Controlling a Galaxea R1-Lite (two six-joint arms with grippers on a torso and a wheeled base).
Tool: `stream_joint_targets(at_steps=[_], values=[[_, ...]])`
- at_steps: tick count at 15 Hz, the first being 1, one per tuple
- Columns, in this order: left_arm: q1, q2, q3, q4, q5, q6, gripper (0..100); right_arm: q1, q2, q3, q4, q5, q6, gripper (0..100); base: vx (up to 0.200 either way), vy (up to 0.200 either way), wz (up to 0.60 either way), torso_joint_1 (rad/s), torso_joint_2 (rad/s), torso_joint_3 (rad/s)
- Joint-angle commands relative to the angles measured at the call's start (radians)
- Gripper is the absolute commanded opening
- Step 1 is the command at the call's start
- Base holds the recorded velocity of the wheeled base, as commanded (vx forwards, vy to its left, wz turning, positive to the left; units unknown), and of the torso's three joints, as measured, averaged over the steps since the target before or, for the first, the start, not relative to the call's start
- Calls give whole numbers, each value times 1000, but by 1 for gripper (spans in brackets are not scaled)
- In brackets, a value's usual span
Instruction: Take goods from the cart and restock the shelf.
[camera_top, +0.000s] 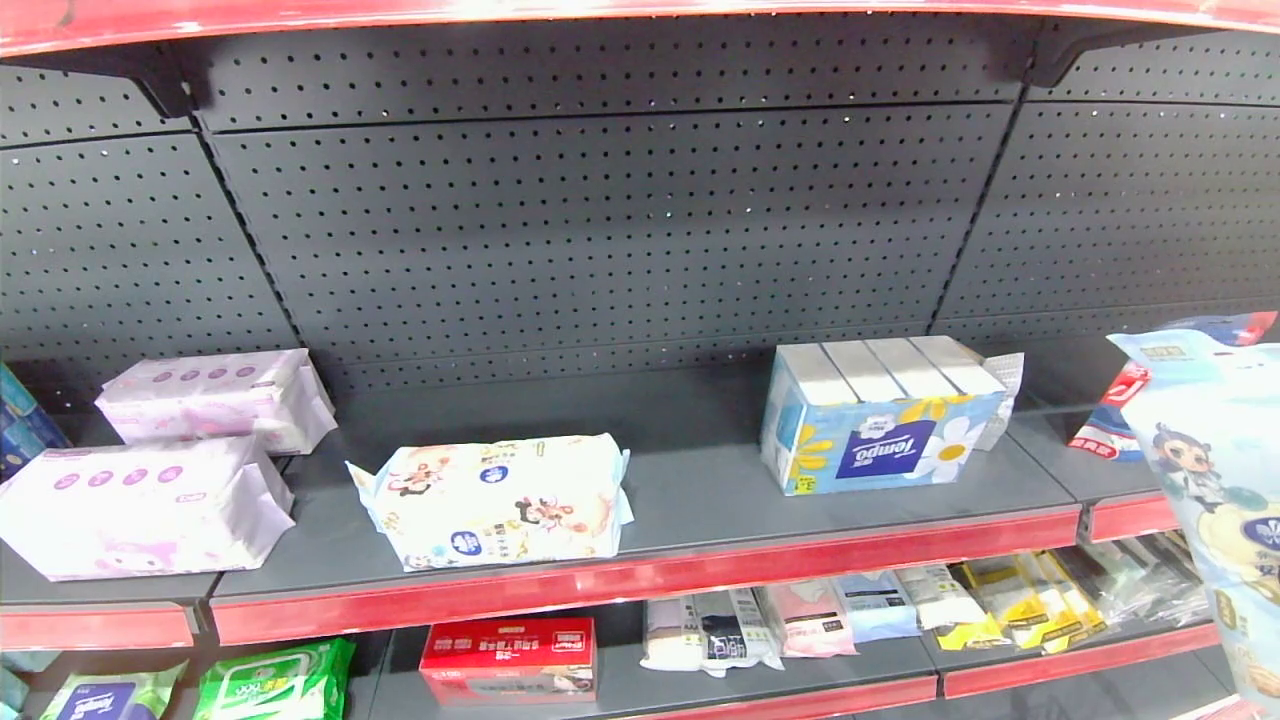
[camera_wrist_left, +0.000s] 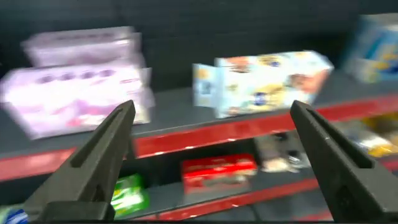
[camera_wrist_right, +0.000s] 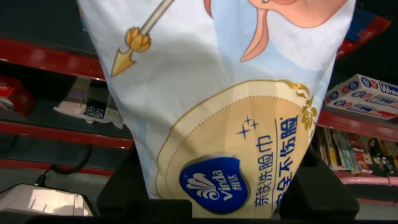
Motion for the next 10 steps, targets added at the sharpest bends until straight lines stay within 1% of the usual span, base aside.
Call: stream_joint_targets(at_steps=[1, 2, 3, 4, 10], values=[[6, -7, 11, 2, 7, 21, 100, 1, -5, 4, 0, 2, 1, 0, 0, 0, 0, 0, 0, 0], [7, -7, 11, 2, 7, 22, 100, 2, -5, 4, 0, 2, 1, 0, 0, 0, 0, 0, 0, 0], [6, -8, 23, 2, 7, 53, 100, 4, -9, 4, 0, 2, 2, 0, 0, 0, 0, 0, 0, 0], [6, -10, 33, 0, 2, 67, 100, 4, -12, 4, 0, 2, 7, 0, 0, 0, 0, 0, 0, 0], [6, -7, 36, 0, 4, 68, 100, -1, -12, 18, 0, 2, 7, 0, 0, 0, 0, 0, 0, 0]])
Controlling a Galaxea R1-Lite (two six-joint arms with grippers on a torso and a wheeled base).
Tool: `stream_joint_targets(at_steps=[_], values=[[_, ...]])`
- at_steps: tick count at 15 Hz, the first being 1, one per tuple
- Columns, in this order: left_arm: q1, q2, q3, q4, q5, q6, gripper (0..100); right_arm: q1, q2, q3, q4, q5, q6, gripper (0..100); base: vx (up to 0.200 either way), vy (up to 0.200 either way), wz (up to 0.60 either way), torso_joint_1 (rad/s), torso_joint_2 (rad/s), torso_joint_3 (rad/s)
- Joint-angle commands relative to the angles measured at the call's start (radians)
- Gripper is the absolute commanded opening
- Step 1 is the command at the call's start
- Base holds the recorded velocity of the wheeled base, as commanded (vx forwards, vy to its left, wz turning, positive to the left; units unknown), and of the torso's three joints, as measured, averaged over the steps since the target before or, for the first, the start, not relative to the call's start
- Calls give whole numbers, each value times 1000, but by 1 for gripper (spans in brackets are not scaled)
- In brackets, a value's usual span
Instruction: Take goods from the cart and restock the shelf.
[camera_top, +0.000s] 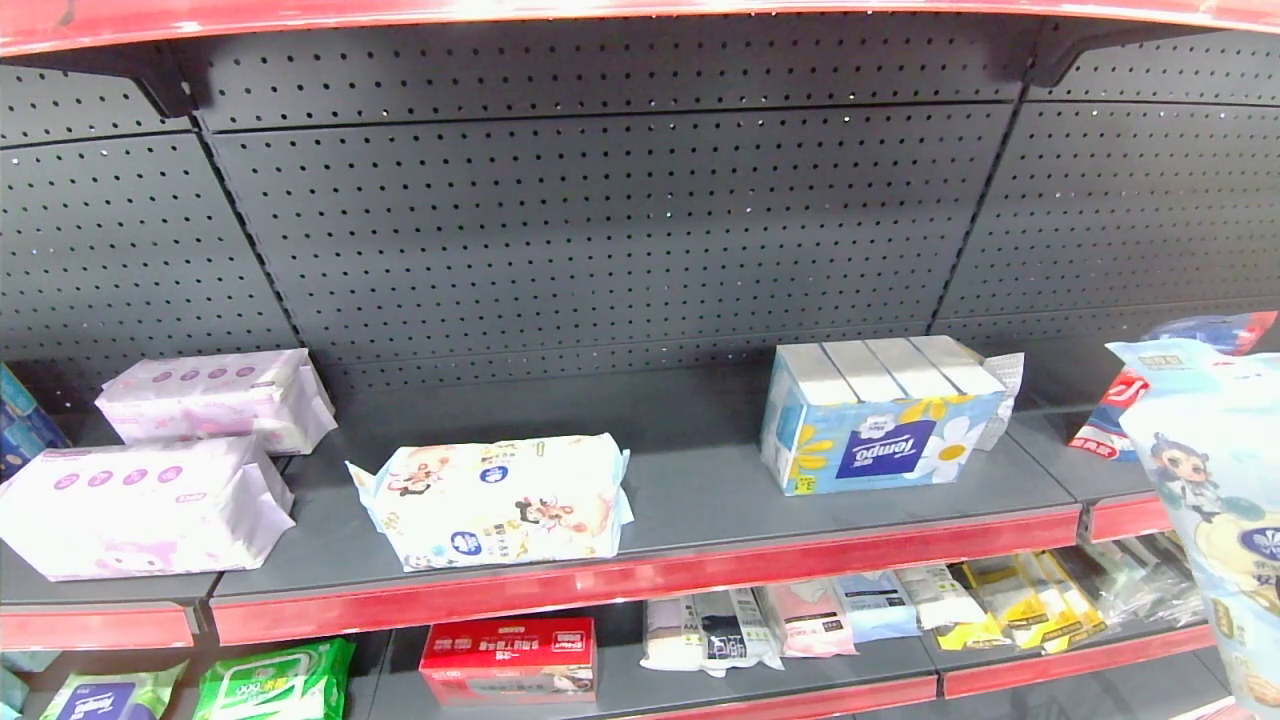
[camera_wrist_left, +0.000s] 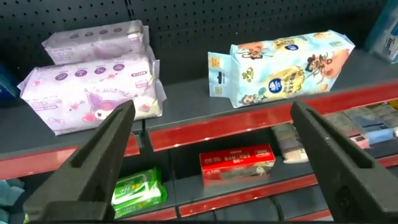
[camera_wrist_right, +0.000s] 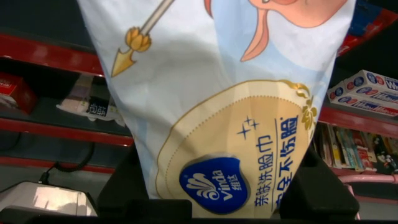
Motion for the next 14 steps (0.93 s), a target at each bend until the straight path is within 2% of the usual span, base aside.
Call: stream_joint_targets(at_steps=[1, 8, 14], values=[[0, 3, 1, 0, 1, 0, 100, 0, -1, 2, 0, 0, 1, 0, 0, 0, 0, 0, 0, 0], [0, 3, 11, 1, 1, 0, 100, 0, -2, 11, 0, 0, 1, 0, 0, 0, 0, 0, 0, 0], [0, 3, 11, 1, 1, 0, 100, 0, -1, 14, 0, 0, 1, 0, 0, 0, 600, 4, 4, -1]])
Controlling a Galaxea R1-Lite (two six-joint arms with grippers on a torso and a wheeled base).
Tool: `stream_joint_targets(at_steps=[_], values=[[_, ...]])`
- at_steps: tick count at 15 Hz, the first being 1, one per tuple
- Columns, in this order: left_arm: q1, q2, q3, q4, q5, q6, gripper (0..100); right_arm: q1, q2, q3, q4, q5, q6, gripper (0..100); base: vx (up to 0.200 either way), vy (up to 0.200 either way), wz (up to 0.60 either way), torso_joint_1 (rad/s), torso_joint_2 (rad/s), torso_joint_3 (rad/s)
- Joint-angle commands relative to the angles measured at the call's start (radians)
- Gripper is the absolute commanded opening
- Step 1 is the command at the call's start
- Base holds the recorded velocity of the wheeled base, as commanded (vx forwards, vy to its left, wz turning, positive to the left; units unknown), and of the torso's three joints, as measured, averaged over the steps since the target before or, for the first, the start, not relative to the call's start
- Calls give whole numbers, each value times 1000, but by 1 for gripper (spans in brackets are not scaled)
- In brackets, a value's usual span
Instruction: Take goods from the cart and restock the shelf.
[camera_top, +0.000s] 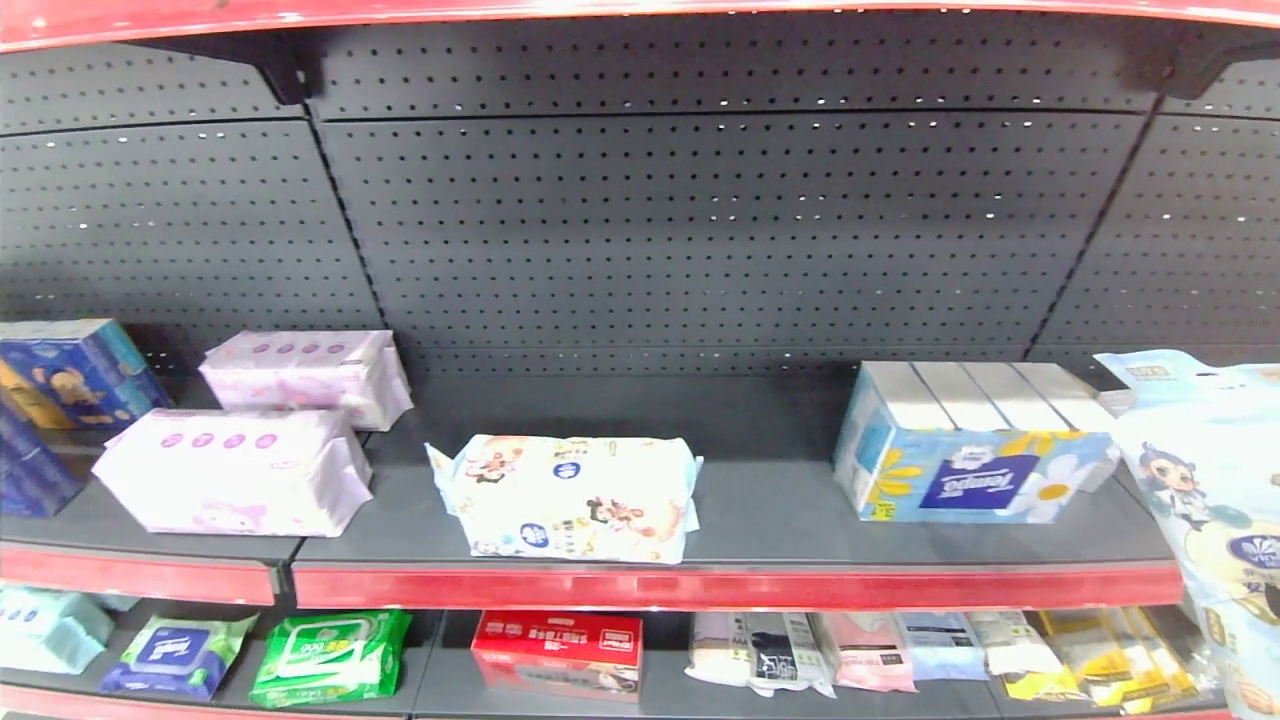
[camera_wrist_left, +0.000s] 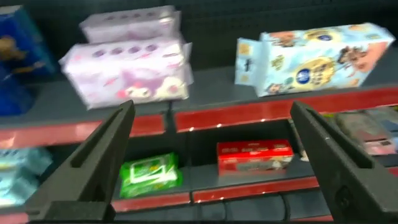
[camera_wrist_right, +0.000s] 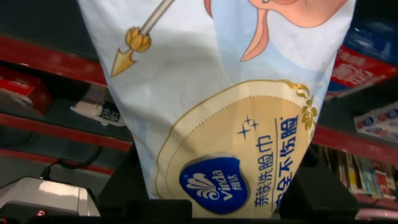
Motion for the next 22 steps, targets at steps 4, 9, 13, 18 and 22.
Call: stream_joint_targets(at_steps=[4, 9, 13, 18, 22], values=[[1, -3, 0, 0, 1, 0, 100, 0, -1, -4, 0, 1, -1, 0, 0, 0, 0, 0, 0, 0], [2, -68, 44, 1, 38, 6, 100, 9, 7, -21, -3, 24, -8, 0, 0, 0, 0, 0, 0, 0], [2, -143, 112, -2, 95, 14, 100, 29, 105, -45, -143, 104, -47, 0, 0, 0, 0, 0, 0, 0], [2, -143, 182, -9, 107, -11, 100, 173, 306, -214, -177, 130, -38, 0, 0, 0, 0, 0, 0, 0], [1, -141, 224, -55, 96, -55, 100, 210, 329, -221, -183, 128, -15, 0, 0, 0, 0, 0, 0, 0]])
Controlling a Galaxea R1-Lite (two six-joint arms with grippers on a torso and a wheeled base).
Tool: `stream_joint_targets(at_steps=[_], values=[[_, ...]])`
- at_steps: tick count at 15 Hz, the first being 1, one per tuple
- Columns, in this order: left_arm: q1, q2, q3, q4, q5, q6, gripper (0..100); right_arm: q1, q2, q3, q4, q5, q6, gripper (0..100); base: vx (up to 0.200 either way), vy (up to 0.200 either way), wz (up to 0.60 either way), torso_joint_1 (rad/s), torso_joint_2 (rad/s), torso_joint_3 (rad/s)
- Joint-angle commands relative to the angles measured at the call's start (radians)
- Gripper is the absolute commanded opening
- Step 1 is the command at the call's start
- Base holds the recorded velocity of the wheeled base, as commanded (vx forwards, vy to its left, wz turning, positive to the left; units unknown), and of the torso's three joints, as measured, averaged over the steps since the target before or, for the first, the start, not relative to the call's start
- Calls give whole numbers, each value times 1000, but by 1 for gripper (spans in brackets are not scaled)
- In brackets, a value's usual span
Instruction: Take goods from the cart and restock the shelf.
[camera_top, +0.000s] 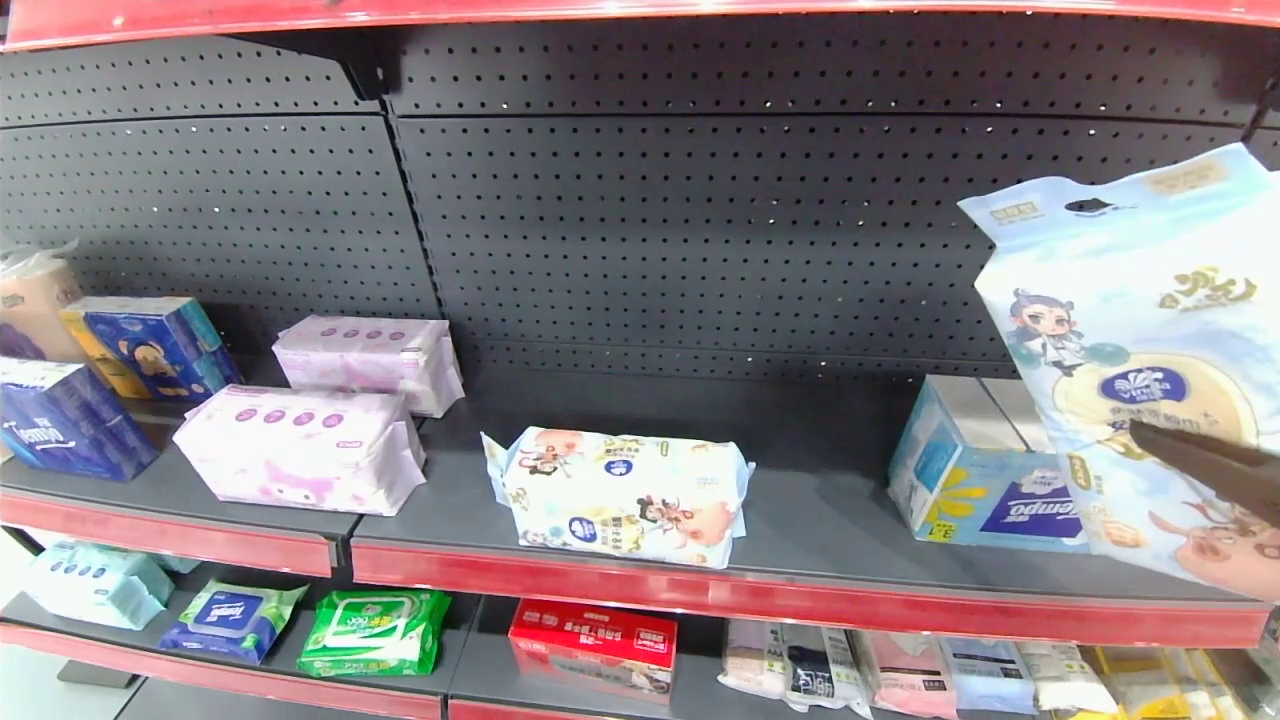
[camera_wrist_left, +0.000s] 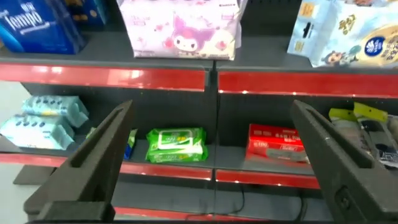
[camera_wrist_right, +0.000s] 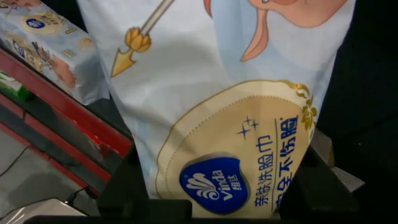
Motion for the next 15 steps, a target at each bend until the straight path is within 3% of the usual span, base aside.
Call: stream_joint_targets(at_steps=[1, 5, 8, 9, 15], values=[[-1, 0, 9, -3, 2, -23, 100, 10, 27, -5, 1, 2, -3, 0, 0, 0, 0, 0, 0, 0], [-1, 0, 9, -5, 18, -97, 100, 7, 23, 6, 1, -1, 10, 0, 0, 0, 0, 0, 0, 0], [-1, 0, 51, -77, -7, -83, 100, 10, 26, 13, 2, 9, 7, 0, 0, 0, 0, 0, 0, 0], [-1, 0, 54, -57, -58, -70, 100, 29, 24, 13, 2, 30, 4, 0, 0, 0, 0, 0, 0, 0], [-1, 0, 54, -54, -62, -63, 100, 49, 124, -47, 2, 52, -22, 0, 0, 0, 0, 0, 0, 0]])
